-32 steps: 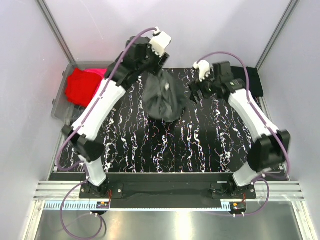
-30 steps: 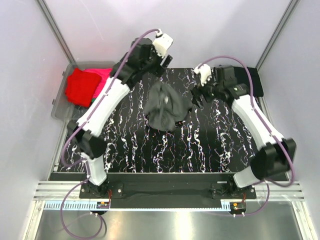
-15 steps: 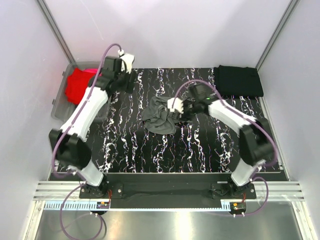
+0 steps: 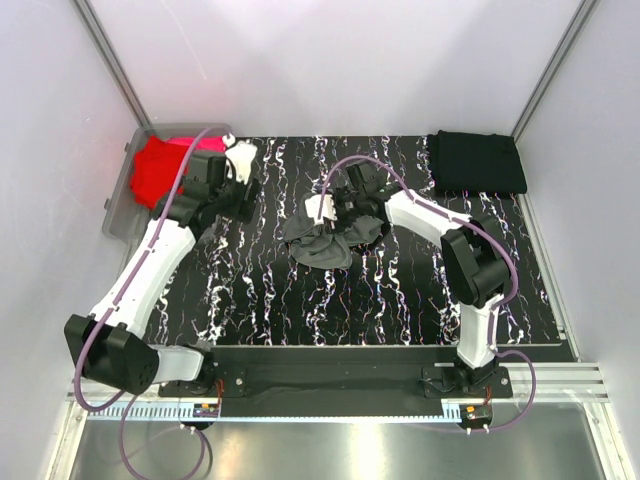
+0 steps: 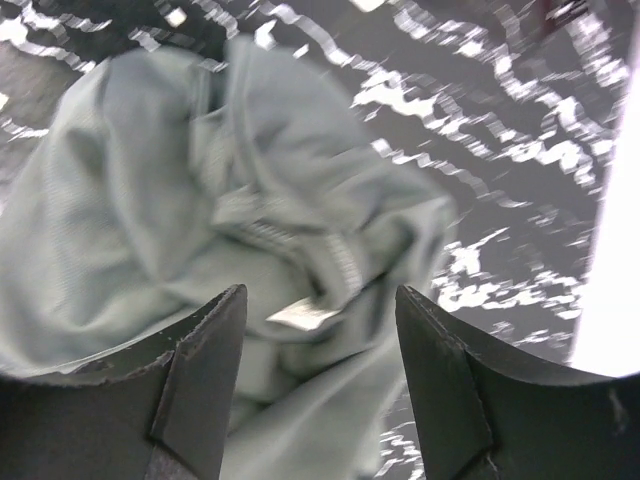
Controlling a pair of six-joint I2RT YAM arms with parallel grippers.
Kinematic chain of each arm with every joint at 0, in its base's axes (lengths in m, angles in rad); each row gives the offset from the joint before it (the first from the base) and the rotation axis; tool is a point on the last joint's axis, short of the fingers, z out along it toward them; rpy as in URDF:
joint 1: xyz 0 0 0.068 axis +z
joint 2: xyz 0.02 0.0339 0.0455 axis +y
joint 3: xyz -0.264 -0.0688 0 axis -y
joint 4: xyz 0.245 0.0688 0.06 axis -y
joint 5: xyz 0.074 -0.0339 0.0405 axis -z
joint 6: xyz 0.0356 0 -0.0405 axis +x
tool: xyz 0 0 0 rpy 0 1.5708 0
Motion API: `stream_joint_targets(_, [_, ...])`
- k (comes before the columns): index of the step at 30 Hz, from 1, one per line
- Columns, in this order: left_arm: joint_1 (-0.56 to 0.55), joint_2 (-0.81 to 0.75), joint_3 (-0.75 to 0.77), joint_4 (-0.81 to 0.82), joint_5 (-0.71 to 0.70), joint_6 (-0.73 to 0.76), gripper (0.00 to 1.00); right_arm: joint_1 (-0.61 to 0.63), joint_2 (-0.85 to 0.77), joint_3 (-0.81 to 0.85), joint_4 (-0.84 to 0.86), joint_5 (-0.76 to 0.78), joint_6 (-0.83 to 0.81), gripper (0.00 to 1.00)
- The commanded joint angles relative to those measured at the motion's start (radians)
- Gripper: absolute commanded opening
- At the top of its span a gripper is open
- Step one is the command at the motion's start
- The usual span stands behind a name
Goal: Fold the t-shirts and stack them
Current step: Flatten the tshirt out
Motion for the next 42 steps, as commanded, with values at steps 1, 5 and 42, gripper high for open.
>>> stream_joint_targets(1, [0.02,-0.046,-0.04,0.029,0.052,0.008,0.74,0.011,0.017,0.082,0.051,-0.061,-0.03,0.68])
stream_joint_targets(5, [0.056,-0.069,-0.057,0.029,0.058,0.001,0.74,0.031,0.079,0.136,0.033,-0.055,-0.041,0.7])
stream_joint_targets(42, [0.114,-0.078,-0.042,0.061,0.083,0.009,0.73,0.059,0.1,0.535,-0.093,0.113,0.068,0.0])
